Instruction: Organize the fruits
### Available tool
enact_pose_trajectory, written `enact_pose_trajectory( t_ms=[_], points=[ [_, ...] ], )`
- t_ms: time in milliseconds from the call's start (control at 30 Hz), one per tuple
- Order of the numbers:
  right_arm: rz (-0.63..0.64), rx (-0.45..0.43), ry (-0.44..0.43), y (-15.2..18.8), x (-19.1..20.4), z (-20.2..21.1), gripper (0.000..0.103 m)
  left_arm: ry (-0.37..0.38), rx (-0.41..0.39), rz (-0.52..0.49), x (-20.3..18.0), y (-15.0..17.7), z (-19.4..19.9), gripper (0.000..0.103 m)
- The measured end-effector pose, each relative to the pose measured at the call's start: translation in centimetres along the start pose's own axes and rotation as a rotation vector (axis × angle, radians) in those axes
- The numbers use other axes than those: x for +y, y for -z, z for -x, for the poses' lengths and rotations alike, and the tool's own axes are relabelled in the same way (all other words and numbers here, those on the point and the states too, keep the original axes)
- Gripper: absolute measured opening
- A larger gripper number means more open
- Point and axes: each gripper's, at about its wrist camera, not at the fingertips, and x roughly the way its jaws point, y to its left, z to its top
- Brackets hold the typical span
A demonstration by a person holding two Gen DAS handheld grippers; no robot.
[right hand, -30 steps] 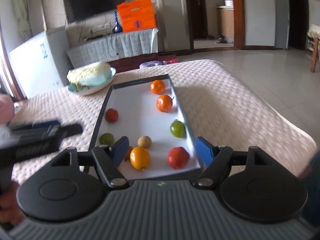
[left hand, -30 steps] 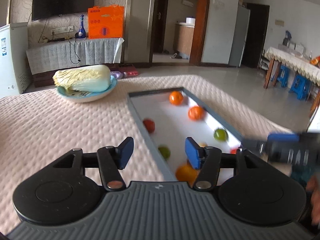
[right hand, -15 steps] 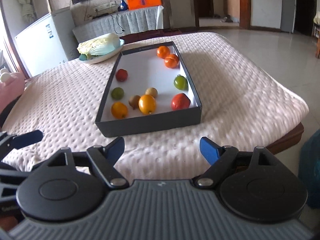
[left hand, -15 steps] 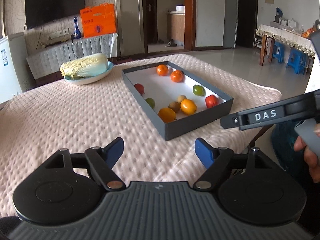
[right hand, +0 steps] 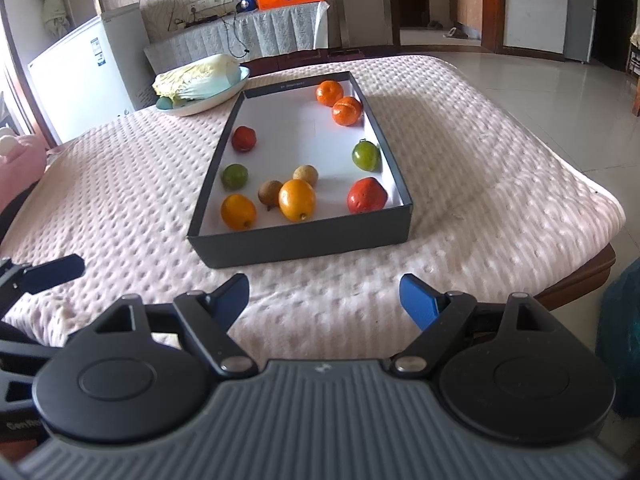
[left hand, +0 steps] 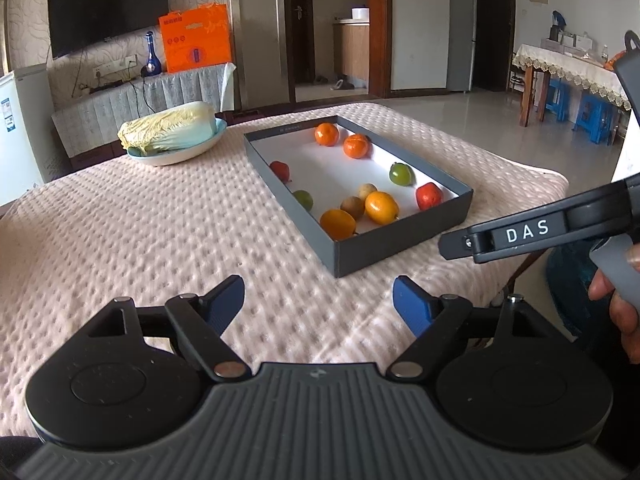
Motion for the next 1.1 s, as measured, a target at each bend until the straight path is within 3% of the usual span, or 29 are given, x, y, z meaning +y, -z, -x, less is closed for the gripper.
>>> enact_pose_trajectory(
  t_ms=[1100],
  points=[
    [-0.016, 0.009, 0.016, 0.0, -0.05, -0.38, 0.084, 0.011, 0.004, 0.014, 0.57, 0.07, -0.08, 0.085]
  ],
)
